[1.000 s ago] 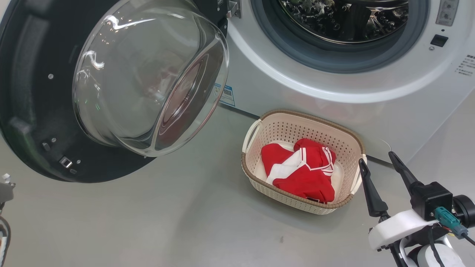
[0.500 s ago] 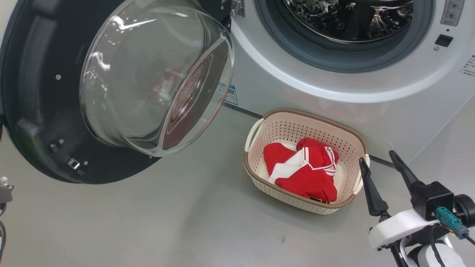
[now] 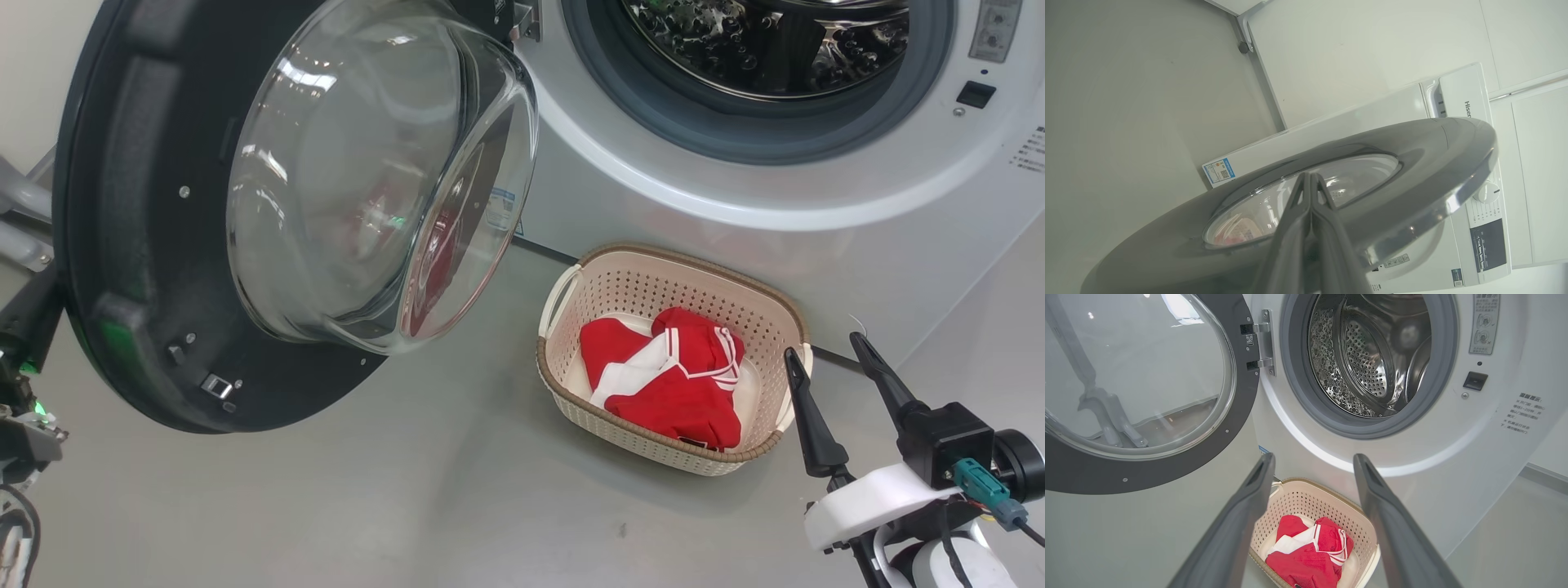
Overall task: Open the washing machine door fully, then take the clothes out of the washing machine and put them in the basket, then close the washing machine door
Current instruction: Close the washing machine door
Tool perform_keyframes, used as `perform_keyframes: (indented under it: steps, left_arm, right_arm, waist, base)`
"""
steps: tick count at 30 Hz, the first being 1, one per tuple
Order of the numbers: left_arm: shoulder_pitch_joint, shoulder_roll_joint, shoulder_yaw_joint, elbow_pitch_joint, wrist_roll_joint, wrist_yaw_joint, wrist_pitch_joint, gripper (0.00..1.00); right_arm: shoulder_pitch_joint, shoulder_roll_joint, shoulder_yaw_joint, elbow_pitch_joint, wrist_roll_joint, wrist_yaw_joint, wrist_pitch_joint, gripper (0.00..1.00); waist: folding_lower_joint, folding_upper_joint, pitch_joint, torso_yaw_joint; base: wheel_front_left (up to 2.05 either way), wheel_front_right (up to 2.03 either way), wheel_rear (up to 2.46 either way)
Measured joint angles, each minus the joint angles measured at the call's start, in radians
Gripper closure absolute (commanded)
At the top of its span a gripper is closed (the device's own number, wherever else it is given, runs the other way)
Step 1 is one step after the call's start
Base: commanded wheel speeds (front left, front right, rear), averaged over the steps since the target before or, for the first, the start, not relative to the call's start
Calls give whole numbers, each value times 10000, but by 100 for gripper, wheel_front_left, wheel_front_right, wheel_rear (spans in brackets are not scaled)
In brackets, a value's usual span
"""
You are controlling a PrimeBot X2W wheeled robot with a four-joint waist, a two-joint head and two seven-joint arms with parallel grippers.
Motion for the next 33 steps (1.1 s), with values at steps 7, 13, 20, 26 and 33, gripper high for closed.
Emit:
perform_keyframes:
  steps: [7,13,20,26,33]
  left_arm:
    - [378,-201,-138,-454,-443,-82,416,100]
    - [871,-343,-499,-1104,-512,-111,874,100]
    - [1520,-562,-901,-1969,-892,-184,1384,100]
    - [1909,-802,-1325,-2596,-980,-196,1699,100]
    - [2400,-872,-1513,-3216,-1058,-194,1862,100]
  right_arm:
    - [26,48,-13,63,77,-2,-111,0]
    - [45,134,-6,146,90,-73,-257,0]
    - [105,249,73,203,92,-73,-337,0]
    - [142,290,67,240,94,-77,-357,0]
    - [139,366,222,251,92,-75,-357,0]
  waist:
    - [0,0,-94,-53]
    - [0,0,-251,-174]
    - [0,0,-414,-445]
    - [0,0,-489,-749]
    - [0,0,-558,-1219]
  base:
    - [0,0,0]
    - [0,0,0]
    - [0,0,0]
    - [0,0,0]
    - [0,0,0]
